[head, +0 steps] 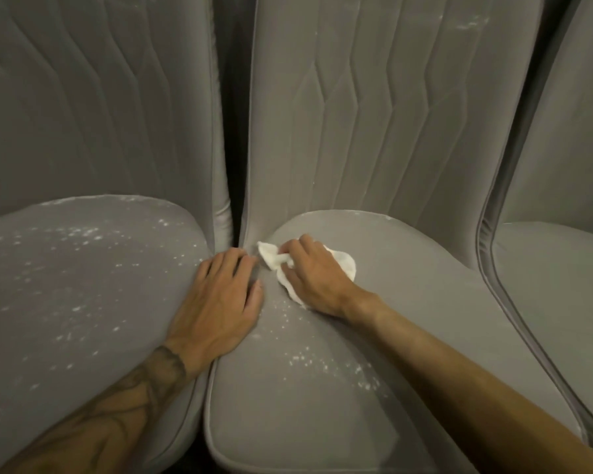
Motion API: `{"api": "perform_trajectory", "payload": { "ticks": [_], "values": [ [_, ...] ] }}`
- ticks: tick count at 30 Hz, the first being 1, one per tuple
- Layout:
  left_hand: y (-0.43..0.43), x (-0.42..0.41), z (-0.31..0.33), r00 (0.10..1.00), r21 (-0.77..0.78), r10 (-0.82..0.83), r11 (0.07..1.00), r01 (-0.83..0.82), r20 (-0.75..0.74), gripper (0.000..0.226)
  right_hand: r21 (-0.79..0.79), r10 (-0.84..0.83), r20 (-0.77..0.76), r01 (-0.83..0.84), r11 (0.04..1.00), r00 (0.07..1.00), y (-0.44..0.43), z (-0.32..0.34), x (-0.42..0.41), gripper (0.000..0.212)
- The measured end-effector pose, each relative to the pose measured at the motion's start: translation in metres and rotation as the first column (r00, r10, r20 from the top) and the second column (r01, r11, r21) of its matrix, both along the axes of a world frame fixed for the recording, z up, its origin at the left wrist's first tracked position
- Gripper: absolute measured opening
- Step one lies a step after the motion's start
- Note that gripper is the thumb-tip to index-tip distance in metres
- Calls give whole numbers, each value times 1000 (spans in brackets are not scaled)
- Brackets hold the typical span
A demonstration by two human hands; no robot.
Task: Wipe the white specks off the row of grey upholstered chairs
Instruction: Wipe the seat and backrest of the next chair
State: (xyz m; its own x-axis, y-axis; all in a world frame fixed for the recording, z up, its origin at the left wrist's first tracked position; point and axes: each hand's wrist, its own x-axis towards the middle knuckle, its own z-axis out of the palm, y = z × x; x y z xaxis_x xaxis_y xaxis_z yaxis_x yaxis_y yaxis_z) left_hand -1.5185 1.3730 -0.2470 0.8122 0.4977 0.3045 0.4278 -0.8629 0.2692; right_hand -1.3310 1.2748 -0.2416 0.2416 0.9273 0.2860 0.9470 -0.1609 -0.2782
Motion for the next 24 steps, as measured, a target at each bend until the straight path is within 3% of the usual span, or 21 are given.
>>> {"api": "perform_trajectory", "payload": {
  "ticks": [6,8,12,14,17,19,24],
  "values": [
    [-8,-25,13,1000,28,12,1000,-11,-18,37,-95,-243,3,242,966,970,34,14,22,37],
    [-5,-35,15,997,56,37,998,-33,-63,40,-107,-207,20,208,972,978,39,12,9,36],
    [-1,-39,13,994,54,79,996,-75,-76,42,-69,59,-14,-60,996,998,15,3,-20,28],
    [-2,-39,9,994,63,84,995,-80,-70,39,-69,41,-24,-42,997,999,17,6,-17,28],
    [-2,-41,4,994,61,89,994,-85,-70,39,-109,-145,-15,142,984,989,39,14,-6,30],
    [0,-42,1,990,60,93,994,-86,-111,41,-89,-184,33,186,979,982,47,16,-13,29],
    [1,-44,3,980,66,96,994,-86,-173,42,-69,89,44,-85,994,995,14,4,-37,25]
  ]
}}
